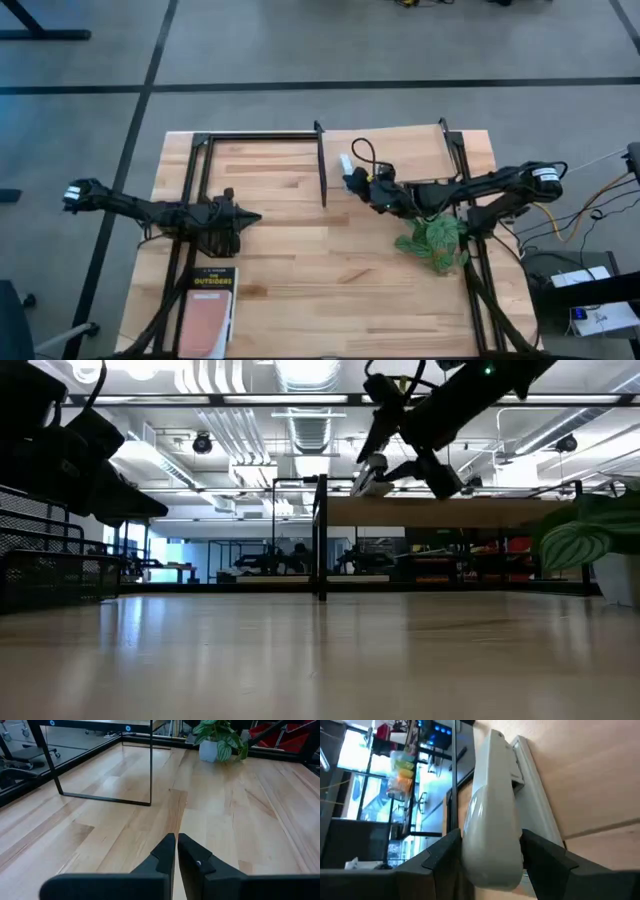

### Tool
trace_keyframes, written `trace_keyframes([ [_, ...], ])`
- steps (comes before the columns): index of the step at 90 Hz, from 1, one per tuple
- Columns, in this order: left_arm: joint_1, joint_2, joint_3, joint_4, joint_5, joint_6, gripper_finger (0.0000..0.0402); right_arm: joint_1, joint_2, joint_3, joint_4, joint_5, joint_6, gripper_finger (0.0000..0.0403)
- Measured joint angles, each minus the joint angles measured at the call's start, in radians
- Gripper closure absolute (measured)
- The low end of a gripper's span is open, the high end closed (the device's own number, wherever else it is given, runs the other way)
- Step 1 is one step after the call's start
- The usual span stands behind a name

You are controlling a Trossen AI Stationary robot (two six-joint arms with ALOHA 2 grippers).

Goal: Stock shelves
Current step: Put the gray stapler on the shelf

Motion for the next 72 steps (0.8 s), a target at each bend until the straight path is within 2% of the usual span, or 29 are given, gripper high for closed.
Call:
trace_keyframes([
  [18, 0.000, 0.000, 0.000, 0.000, 0.000, 0.000, 0.0397, -0.001, -0.026, 0.000, -0.024, 0.004, -0.065, 0.0217],
  [31, 0.000, 0.000, 0.000, 0.000, 0.000, 0.000, 0.0397, 0.000, -0.054, 0.000, -0.079, 0.051, -0.088, 0.0217],
  [60, 0.000, 0.000, 0.000, 0.000, 0.000, 0.000, 0.0397, 0.000, -0.060, 0.002, -0.197, 0.057, -0.065, 0.0217],
  [72, 0.000, 0.001, 0.000, 0.000, 0.000, 0.000, 0.0397, 0.000, -0.062, 0.002, -0.203, 0.073, -0.130, 0.0217],
])
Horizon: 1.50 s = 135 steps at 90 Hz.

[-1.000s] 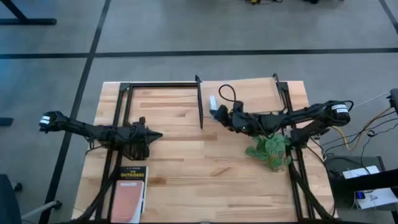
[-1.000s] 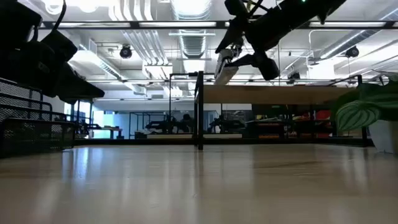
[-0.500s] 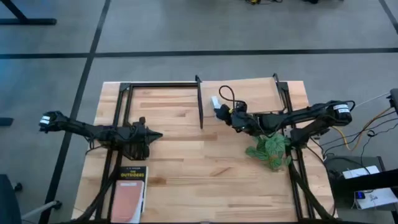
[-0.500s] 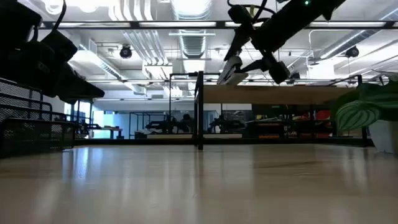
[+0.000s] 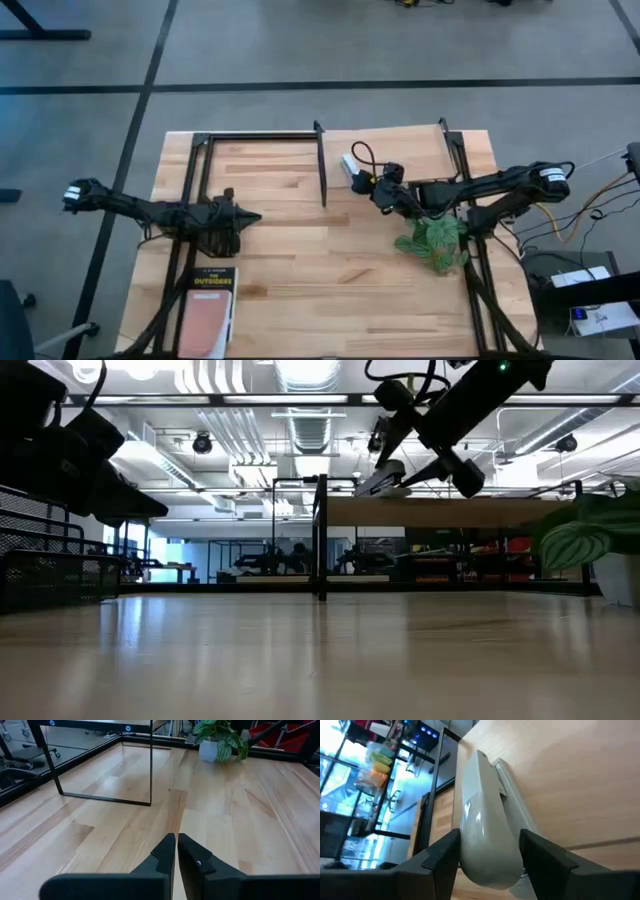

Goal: Stock shelves
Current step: Put the gray stapler on the shelf

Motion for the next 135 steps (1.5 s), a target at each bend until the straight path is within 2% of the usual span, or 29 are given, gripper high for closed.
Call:
trace_keyframes([
  [18, 0.000, 0.001, 0.000, 0.000, 0.000, 0.000, 0.0397, -0.003, -0.028, 0.000, -0.005, 0.041, -0.106, 0.0217],
  [54, 0.000, 0.001, 0.000, 0.000, 0.000, 0.000, 0.0397, -0.002, -0.137, 0.000, -0.017, 0.057, -0.513, 0.0217],
  [77, 0.000, 0.001, 0.000, 0.000, 0.000, 0.000, 0.0397, -0.002, -0.182, 0.000, -0.015, -0.021, -0.809, 0.0217],
  [93, 0.000, 0.002, 0.000, 0.000, 0.000, 0.000, 0.0397, -0.002, -0.161, 0.000, -0.017, -0.026, -0.996, 0.0217],
  [135, 0.000, 0.002, 0.000, 0.000, 0.000, 0.000, 0.0397, -0.005, -0.139, -0.001, -0.007, -0.046, -1.044, 0.0217],
])
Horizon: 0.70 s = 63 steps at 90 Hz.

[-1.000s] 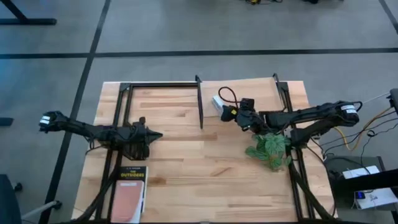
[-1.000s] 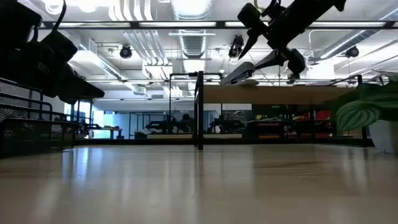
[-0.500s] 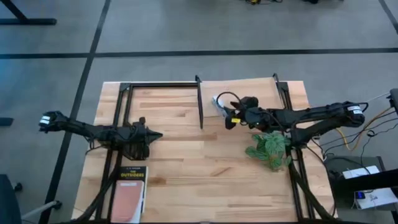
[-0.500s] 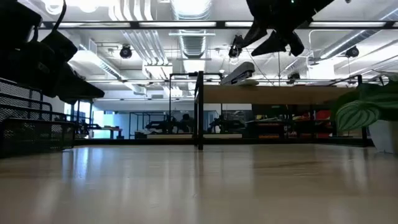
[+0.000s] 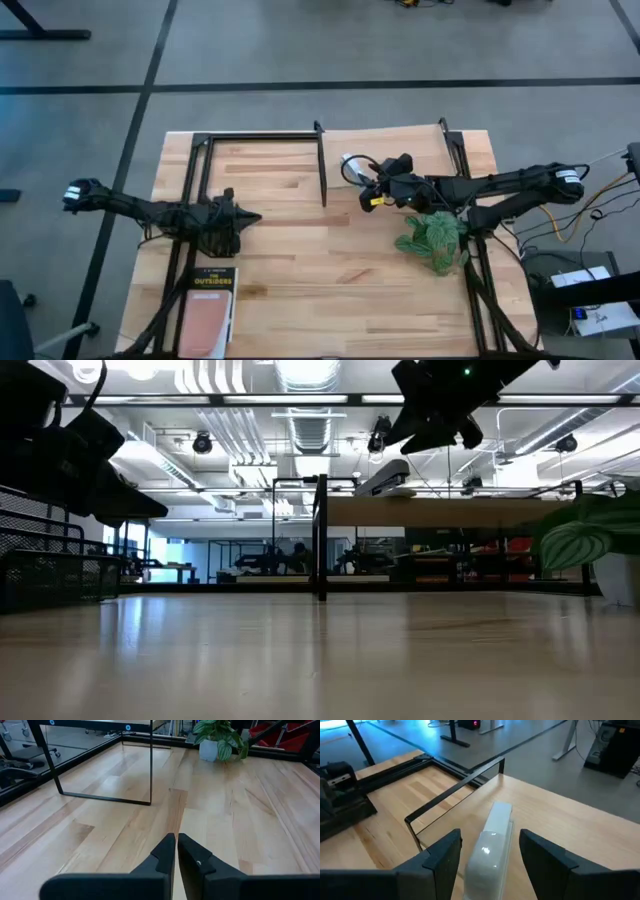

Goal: Stock shelves
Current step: Put the gray stapler on the shelf

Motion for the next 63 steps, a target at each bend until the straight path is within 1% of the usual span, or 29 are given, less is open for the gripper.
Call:
trace_keyframes([
  [12, 0.000, 0.000, 0.000, 0.000, 0.000, 0.000, 0.0397, -0.002, 0.042, 0.000, -0.003, -0.010, -0.001, 0.0217],
  [19, 0.000, 0.000, 0.000, 0.000, 0.000, 0.000, 0.0397, -0.013, 0.059, 0.000, 0.004, -0.004, 0.000, 0.0210],
  [36, 0.000, 0.000, 0.000, 0.000, 0.000, 0.000, 0.0397, -0.033, 0.082, 0.000, 0.007, -0.001, 0.078, 0.0165],
  [46, 0.000, 0.000, 0.000, 0.000, 0.000, 0.000, 0.0397, -0.043, 0.103, 0.000, 0.007, -0.001, 0.090, 0.0140],
  [63, 0.000, 0.000, 0.000, 0.000, 0.000, 0.000, 0.0397, -0.046, 0.149, 0.000, 0.007, -0.001, 0.094, 0.0119],
])
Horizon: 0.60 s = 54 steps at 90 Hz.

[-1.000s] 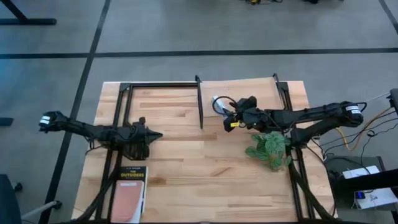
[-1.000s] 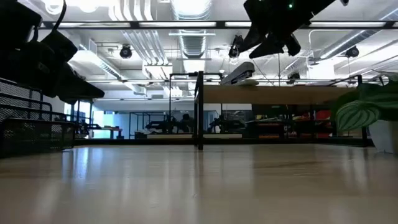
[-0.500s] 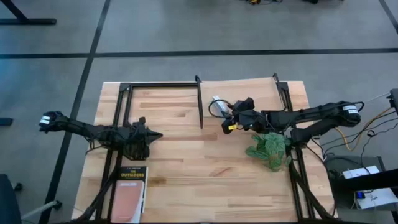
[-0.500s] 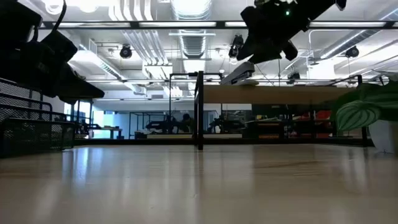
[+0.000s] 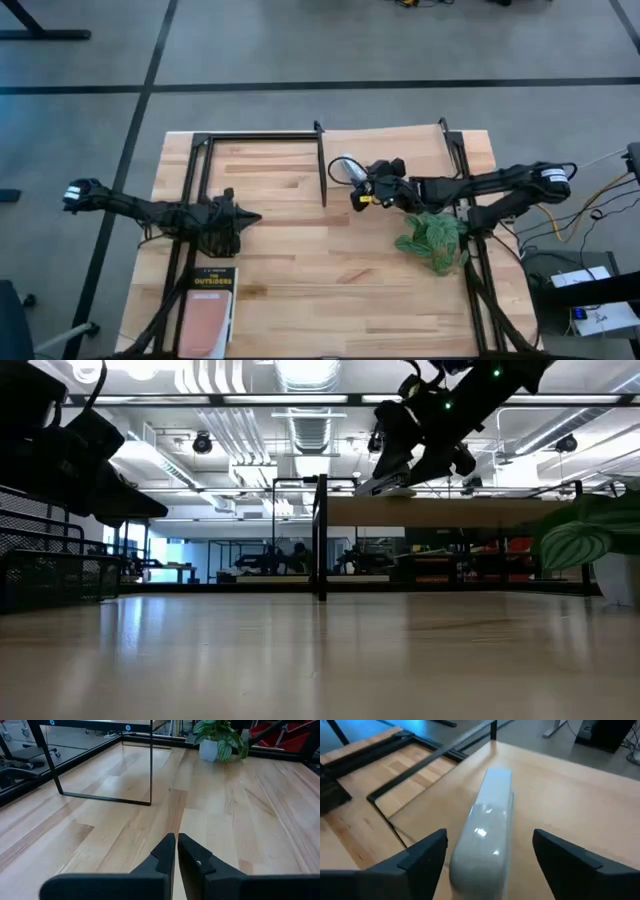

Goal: Stock shelves
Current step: Put the gray stapler on the shelf

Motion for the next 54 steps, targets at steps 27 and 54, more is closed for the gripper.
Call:
trace_keyframes([
  [27, 0.000, 0.000, 0.000, 0.000, 0.000, 0.000, 0.0397, -0.008, 0.037, 0.000, 0.049, 0.026, -0.103, 0.0119],
  [54, 0.000, 0.000, 0.000, 0.000, 0.000, 0.000, 0.0397, -0.040, 0.038, 0.000, 0.104, 0.027, -0.093, 0.0169],
])
